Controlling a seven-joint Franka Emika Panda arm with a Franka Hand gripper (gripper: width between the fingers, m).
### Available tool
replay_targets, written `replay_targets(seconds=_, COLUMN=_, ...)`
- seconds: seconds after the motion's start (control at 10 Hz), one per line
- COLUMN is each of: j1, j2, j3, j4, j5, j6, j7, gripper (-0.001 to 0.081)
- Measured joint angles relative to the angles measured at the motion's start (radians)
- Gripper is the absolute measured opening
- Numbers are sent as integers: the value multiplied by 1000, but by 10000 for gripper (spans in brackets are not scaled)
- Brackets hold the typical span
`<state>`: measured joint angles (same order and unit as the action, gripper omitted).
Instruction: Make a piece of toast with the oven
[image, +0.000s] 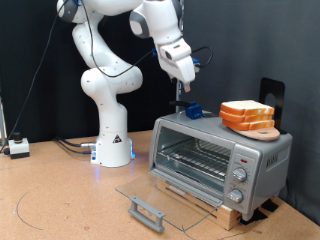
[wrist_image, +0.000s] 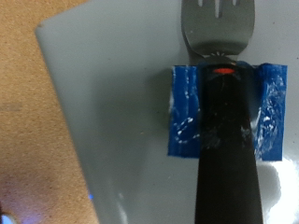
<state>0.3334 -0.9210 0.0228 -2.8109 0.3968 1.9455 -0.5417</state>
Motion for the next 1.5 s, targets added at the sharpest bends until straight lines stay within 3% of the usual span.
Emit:
replay_targets(seconds=0.4, j1=27, j2=105, j3=55, j4=-29, j5=44, j6=175, j7=-2, gripper=809)
replay_targets(seconds=0.9, j1=60, j2=226, j3=96, j4=-34, j5=78, j6=278, j7=-3, gripper=809)
replay_targets(seconds=1.5, j1=66, j2=279, j3=98, j4=-35, j5=101, j6=339, j7=-25, gripper=783)
